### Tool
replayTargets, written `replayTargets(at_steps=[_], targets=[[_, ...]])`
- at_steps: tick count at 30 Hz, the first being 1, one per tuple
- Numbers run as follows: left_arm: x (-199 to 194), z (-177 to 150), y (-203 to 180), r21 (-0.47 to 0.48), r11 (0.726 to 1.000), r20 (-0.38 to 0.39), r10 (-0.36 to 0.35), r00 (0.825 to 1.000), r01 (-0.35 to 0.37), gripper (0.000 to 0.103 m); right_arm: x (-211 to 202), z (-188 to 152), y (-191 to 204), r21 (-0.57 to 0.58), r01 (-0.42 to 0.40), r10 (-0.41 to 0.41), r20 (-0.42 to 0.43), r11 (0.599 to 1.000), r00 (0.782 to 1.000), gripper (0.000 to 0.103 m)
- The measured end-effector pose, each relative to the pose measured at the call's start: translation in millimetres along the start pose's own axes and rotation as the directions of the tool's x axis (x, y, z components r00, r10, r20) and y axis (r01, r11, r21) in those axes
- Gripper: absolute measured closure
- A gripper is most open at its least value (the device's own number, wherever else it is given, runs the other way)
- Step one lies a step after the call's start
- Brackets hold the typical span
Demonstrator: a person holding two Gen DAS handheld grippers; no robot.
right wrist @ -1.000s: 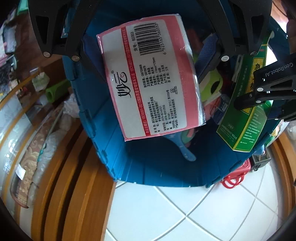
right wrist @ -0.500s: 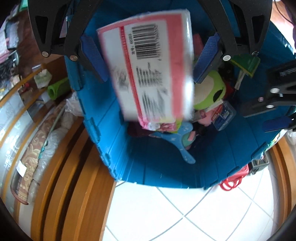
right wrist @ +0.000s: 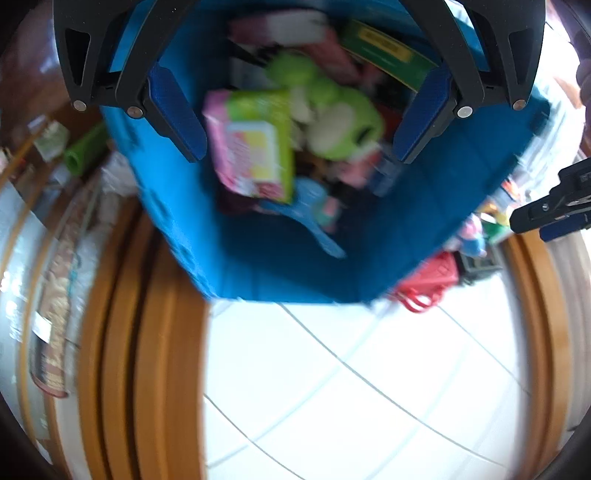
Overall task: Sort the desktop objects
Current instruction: 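Move both grippers back over the pile on the table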
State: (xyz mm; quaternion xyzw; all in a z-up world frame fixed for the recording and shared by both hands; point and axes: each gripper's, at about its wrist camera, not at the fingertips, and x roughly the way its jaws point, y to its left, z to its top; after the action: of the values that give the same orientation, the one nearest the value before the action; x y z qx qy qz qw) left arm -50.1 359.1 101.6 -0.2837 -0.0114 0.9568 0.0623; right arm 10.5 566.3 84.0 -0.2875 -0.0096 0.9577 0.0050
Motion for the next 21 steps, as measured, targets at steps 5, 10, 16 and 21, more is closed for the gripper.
replayTargets(at_steps=[5,10,16,21], targets=[[-12.3,-6.9,81.4,-0.118,0.986,0.049,0.121,0.991,-0.114,0.025,-3.7,18.7,56.8,-0.032,-0.130,0.133,0.095,0.991,0.987,0.000],[-10.4,-24.5,168.3,-0.168,0.965,0.005,0.207,0.978,-0.203,0.025,-3.8,32.1,124.7,-0.059,-0.245,0.251,0.152,0.968,0.956,0.000],[12.0,-45.4,293.3,-0.203,0.948,-0.066,0.238,0.969,-0.246,0.025,28.9,42.1,246.0,-0.124,-0.286,0.299,0.111,0.950,0.948,0.000],[46.4,-53.9,403.8,-0.164,0.958,-0.113,0.221,0.969,-0.237,0.025,87.8,46.5,343.1,-0.095,-0.239,0.242,0.018,0.966,0.970,0.000]])
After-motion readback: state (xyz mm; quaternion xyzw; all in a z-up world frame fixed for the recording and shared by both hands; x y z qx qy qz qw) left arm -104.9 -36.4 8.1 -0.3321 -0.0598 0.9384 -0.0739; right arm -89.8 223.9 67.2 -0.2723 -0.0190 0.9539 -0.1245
